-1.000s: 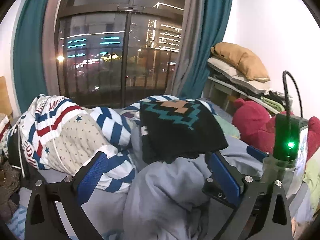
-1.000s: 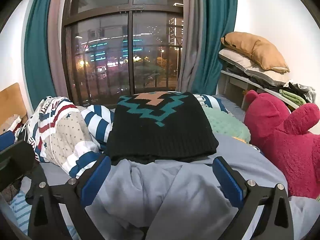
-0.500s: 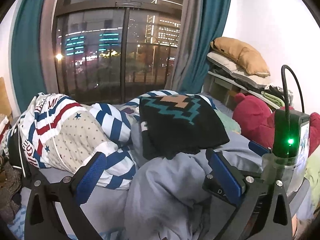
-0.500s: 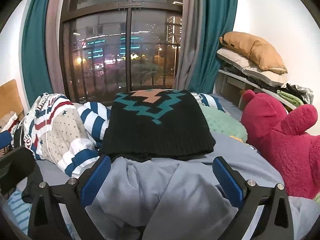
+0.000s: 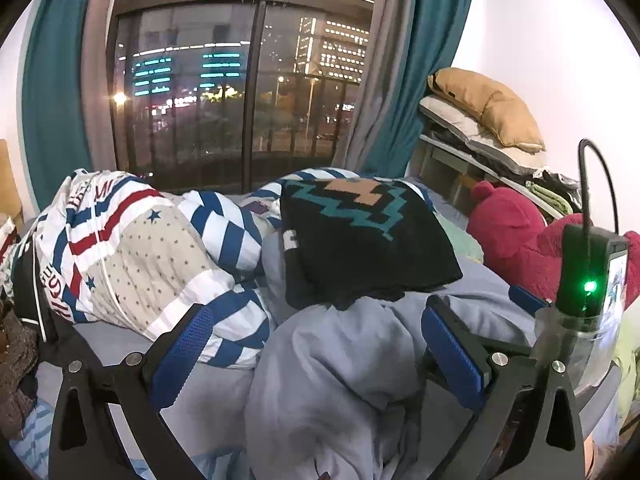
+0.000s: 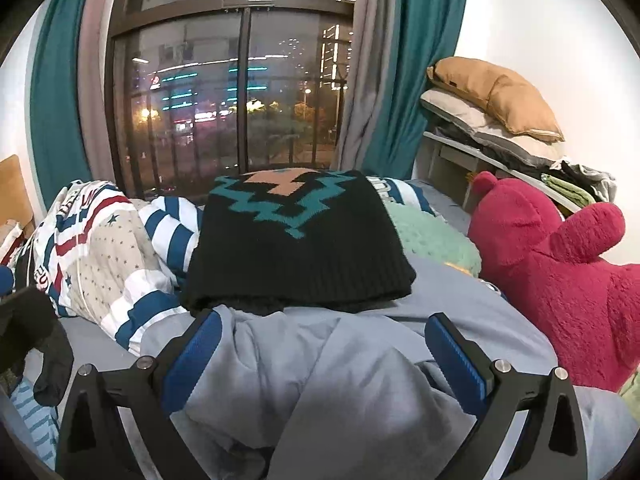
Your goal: Fold clothes
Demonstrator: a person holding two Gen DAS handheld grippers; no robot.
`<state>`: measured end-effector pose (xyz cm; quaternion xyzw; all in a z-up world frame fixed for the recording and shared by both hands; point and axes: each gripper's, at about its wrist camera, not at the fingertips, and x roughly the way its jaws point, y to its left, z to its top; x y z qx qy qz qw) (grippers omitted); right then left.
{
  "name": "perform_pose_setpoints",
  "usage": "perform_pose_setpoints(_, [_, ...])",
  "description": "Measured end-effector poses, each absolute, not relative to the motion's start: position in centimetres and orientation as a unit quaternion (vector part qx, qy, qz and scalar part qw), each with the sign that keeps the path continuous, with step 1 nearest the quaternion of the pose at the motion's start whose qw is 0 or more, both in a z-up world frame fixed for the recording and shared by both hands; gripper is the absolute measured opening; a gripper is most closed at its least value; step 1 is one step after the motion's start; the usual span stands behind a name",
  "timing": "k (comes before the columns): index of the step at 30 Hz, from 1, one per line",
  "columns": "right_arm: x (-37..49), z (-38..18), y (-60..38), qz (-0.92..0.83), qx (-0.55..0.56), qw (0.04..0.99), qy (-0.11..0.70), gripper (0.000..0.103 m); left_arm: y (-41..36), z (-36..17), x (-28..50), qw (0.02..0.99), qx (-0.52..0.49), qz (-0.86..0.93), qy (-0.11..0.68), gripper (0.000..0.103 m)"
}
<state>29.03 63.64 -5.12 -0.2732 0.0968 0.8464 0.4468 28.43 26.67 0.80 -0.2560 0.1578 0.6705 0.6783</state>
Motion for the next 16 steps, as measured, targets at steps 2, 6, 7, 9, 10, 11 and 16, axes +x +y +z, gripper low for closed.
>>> perform_pose_setpoints(2, [29.4, -4.9, 63.5, 0.846, -0.269, 0.450, 0.100, 0.103, 26.8, 0.7, 28.6, 0.683, -0.260, 0.663, 0.160, 0.103])
perform_pose_setpoints(6, [29.8, -4.7, 63.1, 0.851, -0.275, 0.439, 0.088, 0.103, 27.0, 0.8, 28.9, 0.696, -0.258, 0.652, 0.156, 0.103])
perform_pose_setpoints(7, [30.0, -4.8, 63.1, 0.851, -0.279, 0.437, 0.086, 0.103, 27.0, 0.8, 29.0, 0.698, -0.258, 0.650, 0.154, 0.103])
perform_pose_setpoints(9, [30.4, -4.8, 63.2, 0.851, -0.285, 0.433, 0.090, 0.103, 27.4, 0.9, 29.4, 0.707, -0.259, 0.641, 0.149, 0.103])
perform_pose_setpoints(10, [30.6, -4.7, 63.3, 0.850, -0.285, 0.433, 0.093, 0.103, 27.6, 0.9, 29.6, 0.710, -0.258, 0.639, 0.148, 0.103])
perform_pose_setpoints(11, [30.8, -4.7, 63.5, 0.849, -0.284, 0.436, 0.096, 0.103, 27.8, 0.9, 30.0, 0.715, -0.253, 0.635, 0.149, 0.103])
perform_pose_setpoints(16, [31.5, -3.9, 64.7, 0.839, -0.275, 0.457, 0.105, 0.103, 29.6, 0.8, 31.3, 0.724, -0.250, 0.622, 0.163, 0.103])
